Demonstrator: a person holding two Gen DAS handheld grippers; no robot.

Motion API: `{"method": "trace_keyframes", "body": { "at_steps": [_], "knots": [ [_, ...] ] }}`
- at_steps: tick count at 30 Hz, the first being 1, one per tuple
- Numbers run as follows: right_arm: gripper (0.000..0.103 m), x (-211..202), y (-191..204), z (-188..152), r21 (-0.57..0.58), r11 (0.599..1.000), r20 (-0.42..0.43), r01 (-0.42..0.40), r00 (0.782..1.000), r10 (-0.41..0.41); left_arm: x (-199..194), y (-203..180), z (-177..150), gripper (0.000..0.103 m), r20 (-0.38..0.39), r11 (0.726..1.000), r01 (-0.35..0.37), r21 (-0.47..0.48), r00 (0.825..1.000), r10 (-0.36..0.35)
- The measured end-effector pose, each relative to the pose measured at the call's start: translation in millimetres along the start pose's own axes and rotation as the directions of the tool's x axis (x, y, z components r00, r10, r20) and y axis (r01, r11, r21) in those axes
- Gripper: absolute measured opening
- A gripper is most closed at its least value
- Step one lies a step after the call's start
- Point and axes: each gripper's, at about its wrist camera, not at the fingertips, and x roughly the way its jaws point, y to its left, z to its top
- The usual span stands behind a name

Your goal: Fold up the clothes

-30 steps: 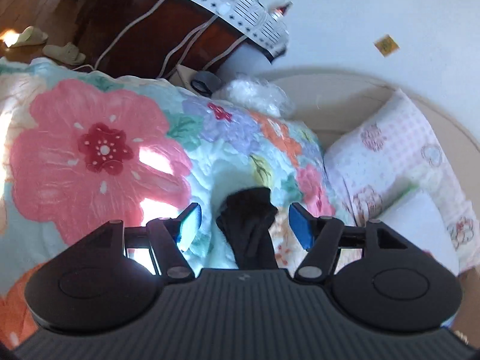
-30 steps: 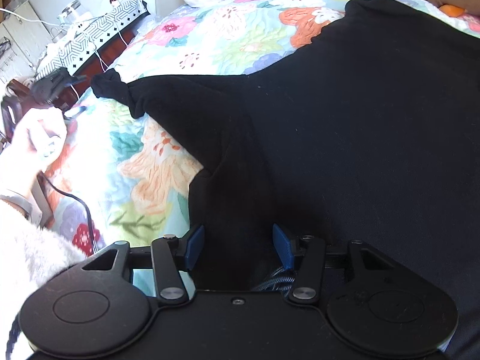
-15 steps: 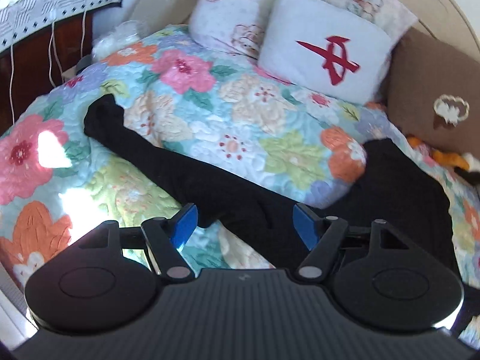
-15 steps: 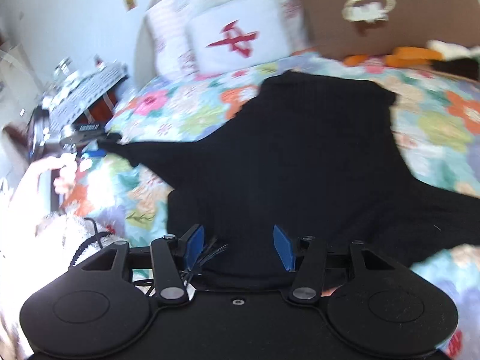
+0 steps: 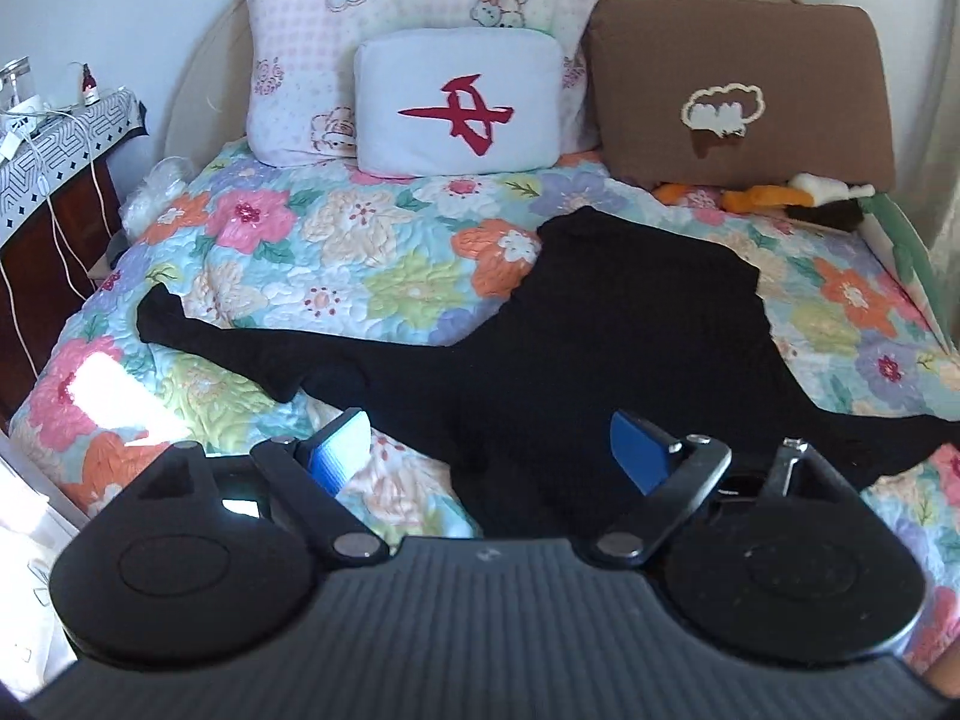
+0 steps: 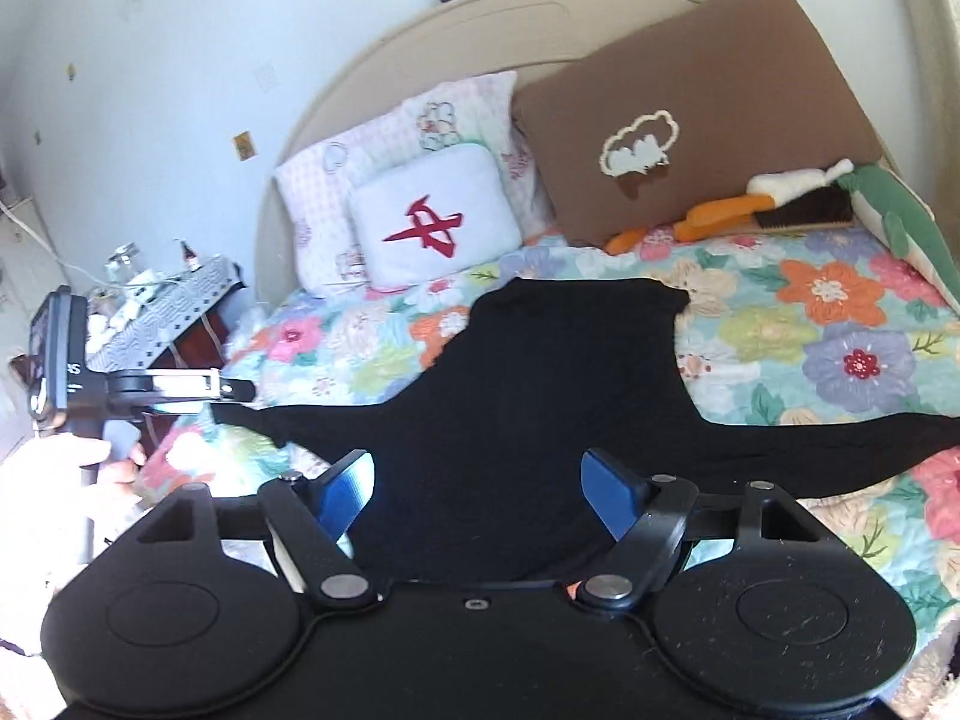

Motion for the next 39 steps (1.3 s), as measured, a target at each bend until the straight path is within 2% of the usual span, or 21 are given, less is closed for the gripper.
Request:
{"method": "trace_keyframes", "body": {
  "at_steps": [4, 6, 9, 14, 19, 24, 32, 39],
  "knots": [
    [0.085, -10, 6, -2, -0.004, 1.000, -0.082, -0.009, 0.997, 0.009, -16, -35, -20, 0.096, -0.076, 0.995, 0.060, 0.080, 0.996, -0.054],
    [0.085, -16, 10, -6, -0.022, 1.000, -0.083, -0.001, 0.997, -0.001, -23, -48, -33, 0.097, -0.099, 0.993, 0.069, 0.098, 0.993, -0.060],
    [0.092, -26, 19, -10, -0.086, 0.996, -0.057, 0.016, 0.998, -0.021, -34, -65, -46, 0.098, -0.120, 0.991, 0.072, 0.117, 0.991, -0.058],
    [0.092, -31, 23, -8, -0.106, 0.993, -0.061, 0.046, 0.997, -0.052, -39, -86, -54, 0.101, -0.139, 0.982, 0.094, 0.163, 0.988, -0.071],
    [0.093, -20, 7, -10, -0.055, 0.987, -0.051, 0.149, 0.987, -0.151, -31, -93, -55, 0.102, -0.156, 0.986, 0.090, 0.143, 0.985, -0.068],
    [0.093, -5, -4, -13, -0.057, 0.964, -0.037, 0.261, 0.964, -0.263, -19, -101, -55, 0.102, -0.170, 0.985, 0.083, 0.154, 0.984, -0.057],
    [0.093, 10, -10, -11, -0.030, 0.964, -0.054, 0.263, 0.963, -0.265, -8, -110, -49, 0.103, -0.184, 0.986, 0.079, 0.150, 0.982, -0.051],
    [0.093, 21, -12, -9, -0.039, 0.966, -0.068, 0.257, 0.963, -0.259, -6, -104, -41, 0.103, -0.160, 0.990, 0.060, 0.129, 0.986, -0.039]
  ]
}}
